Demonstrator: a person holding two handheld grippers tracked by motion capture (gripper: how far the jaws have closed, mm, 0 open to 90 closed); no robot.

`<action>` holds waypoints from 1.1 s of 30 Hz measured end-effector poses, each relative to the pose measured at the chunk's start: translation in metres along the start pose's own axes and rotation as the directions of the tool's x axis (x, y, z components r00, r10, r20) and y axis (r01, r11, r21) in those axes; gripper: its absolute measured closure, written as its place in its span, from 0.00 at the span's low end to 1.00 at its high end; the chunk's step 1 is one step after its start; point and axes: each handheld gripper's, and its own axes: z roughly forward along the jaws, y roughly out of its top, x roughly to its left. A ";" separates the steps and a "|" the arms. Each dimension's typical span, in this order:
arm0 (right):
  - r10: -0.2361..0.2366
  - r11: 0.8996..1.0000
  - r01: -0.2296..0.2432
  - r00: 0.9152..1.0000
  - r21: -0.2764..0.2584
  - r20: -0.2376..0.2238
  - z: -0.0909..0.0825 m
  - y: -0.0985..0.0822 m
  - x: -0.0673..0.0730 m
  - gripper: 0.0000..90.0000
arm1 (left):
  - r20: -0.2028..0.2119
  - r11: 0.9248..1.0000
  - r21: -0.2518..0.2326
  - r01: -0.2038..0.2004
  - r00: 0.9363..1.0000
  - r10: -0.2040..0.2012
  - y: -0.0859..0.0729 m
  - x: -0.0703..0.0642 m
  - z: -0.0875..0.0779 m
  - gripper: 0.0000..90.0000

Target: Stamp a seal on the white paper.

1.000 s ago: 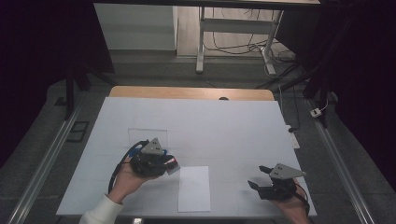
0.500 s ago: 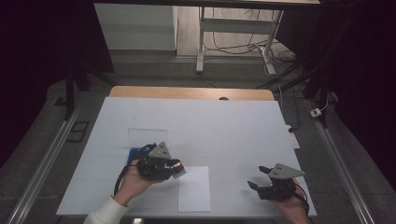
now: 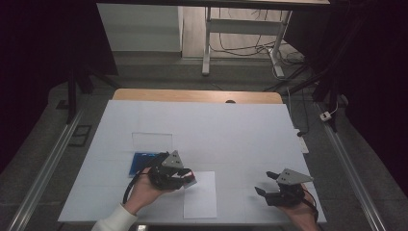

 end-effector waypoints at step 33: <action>0.002 1.000 -0.002 1.000 0.011 -0.007 0.002 -0.001 0.000 0.30 | 0.018 0.993 0.094 -0.070 0.997 0.069 0.014 -0.014 0.041 0.78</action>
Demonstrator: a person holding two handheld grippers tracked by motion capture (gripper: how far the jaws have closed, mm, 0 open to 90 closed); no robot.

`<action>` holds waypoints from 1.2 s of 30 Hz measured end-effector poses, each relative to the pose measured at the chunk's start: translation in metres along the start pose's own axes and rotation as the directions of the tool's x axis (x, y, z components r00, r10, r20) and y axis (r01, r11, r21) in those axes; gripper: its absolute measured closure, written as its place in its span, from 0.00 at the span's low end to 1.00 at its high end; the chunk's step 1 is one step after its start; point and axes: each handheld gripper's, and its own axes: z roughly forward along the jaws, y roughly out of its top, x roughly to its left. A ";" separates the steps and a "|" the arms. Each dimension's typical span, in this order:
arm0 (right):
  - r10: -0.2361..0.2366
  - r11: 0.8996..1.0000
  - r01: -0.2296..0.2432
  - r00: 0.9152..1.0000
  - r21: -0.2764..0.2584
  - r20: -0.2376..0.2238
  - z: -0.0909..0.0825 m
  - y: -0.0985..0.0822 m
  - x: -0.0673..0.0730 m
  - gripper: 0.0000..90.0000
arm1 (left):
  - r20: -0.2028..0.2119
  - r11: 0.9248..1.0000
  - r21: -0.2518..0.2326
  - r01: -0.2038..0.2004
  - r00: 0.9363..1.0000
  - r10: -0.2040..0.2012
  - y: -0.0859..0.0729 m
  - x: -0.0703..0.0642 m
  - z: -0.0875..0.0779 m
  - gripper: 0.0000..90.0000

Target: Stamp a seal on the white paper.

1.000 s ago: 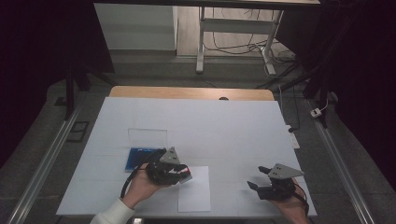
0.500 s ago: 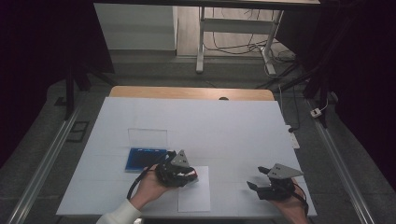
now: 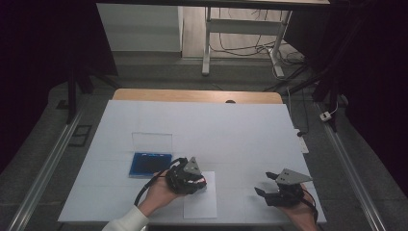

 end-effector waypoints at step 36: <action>0.000 1.000 0.000 1.000 0.006 0.001 -0.001 0.000 0.000 0.30 | -0.002 0.999 0.041 -0.013 1.000 0.014 0.000 -0.001 0.011 0.78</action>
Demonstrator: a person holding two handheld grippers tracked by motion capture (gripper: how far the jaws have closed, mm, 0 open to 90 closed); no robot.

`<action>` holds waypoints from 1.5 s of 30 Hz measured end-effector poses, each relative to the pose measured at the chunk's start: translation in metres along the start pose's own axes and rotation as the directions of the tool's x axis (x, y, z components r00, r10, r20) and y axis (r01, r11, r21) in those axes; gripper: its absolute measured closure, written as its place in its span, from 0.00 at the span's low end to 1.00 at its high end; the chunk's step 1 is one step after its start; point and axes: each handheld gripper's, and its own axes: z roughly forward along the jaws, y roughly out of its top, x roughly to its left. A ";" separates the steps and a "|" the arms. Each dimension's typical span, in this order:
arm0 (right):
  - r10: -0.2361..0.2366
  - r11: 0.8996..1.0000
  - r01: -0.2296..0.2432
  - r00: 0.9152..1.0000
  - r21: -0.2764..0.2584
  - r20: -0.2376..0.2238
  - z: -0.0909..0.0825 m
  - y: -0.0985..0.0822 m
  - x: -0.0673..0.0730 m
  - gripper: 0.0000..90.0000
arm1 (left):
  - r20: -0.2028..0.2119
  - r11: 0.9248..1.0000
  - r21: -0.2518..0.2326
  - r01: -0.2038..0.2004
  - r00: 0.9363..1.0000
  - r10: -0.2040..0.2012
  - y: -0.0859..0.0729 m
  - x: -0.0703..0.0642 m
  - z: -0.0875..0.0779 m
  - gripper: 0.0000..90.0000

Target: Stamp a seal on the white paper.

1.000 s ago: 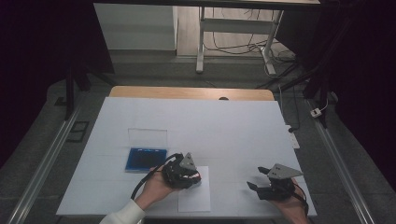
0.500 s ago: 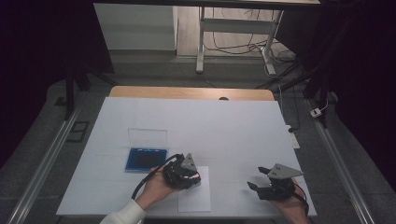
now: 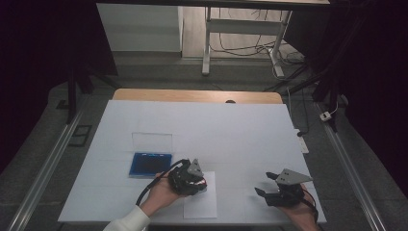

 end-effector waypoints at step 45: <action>-0.012 1.000 0.012 1.000 -0.002 0.006 0.001 0.003 0.003 0.30 | -0.033 1.000 0.015 -0.014 0.999 0.014 -0.002 -0.005 0.006 0.79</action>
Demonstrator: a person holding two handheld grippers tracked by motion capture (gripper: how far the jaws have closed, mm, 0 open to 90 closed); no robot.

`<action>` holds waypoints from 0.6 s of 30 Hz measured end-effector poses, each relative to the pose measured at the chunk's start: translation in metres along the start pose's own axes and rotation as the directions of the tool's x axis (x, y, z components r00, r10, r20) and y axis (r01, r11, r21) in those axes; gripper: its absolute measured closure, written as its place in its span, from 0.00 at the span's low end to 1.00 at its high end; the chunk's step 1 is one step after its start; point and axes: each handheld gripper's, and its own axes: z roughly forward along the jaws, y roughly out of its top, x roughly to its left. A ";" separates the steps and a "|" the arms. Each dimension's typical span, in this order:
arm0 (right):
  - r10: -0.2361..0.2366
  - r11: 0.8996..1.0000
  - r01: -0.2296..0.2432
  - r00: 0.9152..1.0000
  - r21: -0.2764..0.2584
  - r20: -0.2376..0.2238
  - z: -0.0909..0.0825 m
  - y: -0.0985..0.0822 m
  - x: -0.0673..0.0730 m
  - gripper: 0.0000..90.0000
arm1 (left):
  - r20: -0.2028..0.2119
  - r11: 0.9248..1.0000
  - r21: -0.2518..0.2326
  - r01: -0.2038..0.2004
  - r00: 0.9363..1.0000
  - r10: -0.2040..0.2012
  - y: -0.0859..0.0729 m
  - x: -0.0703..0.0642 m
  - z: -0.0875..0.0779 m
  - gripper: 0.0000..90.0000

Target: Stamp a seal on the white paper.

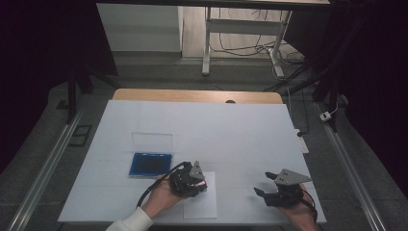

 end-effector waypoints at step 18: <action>0.010 1.000 -0.009 1.000 -0.017 0.003 -0.002 -0.001 -0.003 0.30 | -0.021 0.983 -0.182 0.010 1.000 -0.014 0.002 0.004 -0.048 0.78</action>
